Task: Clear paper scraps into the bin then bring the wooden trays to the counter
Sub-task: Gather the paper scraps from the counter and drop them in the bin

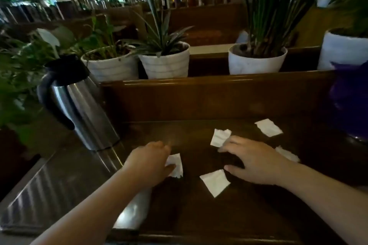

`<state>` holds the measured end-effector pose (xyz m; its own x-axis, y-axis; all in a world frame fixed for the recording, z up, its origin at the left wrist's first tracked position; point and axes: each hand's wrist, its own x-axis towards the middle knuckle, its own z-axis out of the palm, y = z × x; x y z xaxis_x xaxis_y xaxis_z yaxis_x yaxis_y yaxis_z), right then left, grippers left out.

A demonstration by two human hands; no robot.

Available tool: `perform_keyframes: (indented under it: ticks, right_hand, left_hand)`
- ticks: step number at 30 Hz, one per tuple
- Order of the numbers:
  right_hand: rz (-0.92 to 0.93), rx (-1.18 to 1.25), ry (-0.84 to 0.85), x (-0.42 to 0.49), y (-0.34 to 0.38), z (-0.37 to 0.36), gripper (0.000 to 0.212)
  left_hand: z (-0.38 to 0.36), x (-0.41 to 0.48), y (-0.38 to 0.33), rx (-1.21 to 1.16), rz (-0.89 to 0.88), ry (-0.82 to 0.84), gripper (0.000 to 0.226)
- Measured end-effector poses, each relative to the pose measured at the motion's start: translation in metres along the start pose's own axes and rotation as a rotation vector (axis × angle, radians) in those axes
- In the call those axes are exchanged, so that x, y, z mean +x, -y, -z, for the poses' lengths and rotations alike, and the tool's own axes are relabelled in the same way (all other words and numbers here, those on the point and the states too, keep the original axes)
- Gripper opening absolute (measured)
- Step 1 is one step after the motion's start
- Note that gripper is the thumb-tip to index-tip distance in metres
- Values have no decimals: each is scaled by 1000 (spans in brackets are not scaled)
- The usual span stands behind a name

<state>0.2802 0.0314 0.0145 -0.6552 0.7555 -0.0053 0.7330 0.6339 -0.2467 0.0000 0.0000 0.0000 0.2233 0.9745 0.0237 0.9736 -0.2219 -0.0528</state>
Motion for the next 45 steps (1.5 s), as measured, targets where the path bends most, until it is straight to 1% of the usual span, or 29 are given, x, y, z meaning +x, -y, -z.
perform_keyframes:
  ticks: [1,3,5,7,10,15,18,22,24,27,30,32,35,38,43,45]
  right_hand:
    - [10,12,29,4,1,-3,45]
    - [41,31,35,5,1,-8,40]
    - [76,41,37,7,3,-16,36]
    - [112,49,23,10,7,-21,34]
    - [147,65,24,13,7,-25,34]
    - [200,9,125,20,6,-27,39]
    - [226,-45,170,23,3,-31,36]
    - [262,-50,151,22,0,-35,23]
    - [262,-45,127,18,-3,-34,22]
    - [216,-11,71,10,-10,-29,22]
    - [168,-21,0,4,-21,-20,21]
    - [122,-42,-49,0,-33,-11,20]
    - [30,-87,-111,-9,-56,4,14]
    - [-78,-84,-150,-24,-77,17,11]
    - [-233,-71,-179,-53,-109,34,6]
    - [-277,-51,-183,-62,-119,37,6]
  left_hand:
    - [-4,0,3,9,-1,50,51]
    - [-16,-1,4,40,-21,87,52]
    - [-26,-2,4,31,-11,109,49]
    - [-31,-2,7,-1,-17,74,41]
    - [-36,-4,6,-9,-75,-11,29]
    - [-33,-4,-6,-15,-63,-82,28]
    - [-25,-3,-10,-46,-66,-133,30]
    - [-12,2,-21,-67,-110,-224,22]
    - [-7,10,-27,-103,-146,-239,23]
    - [-1,32,-36,-137,-148,-236,29]
    - [4,68,-52,-184,-179,-276,19]
    - [3,93,-65,-194,-182,-272,22]
    - [-5,121,-84,-170,-171,-217,26]
    - [-15,136,-96,-131,-171,-134,29]
    - [-33,146,-103,-72,-124,35,44]
    - [-36,147,-105,-64,-108,69,42]
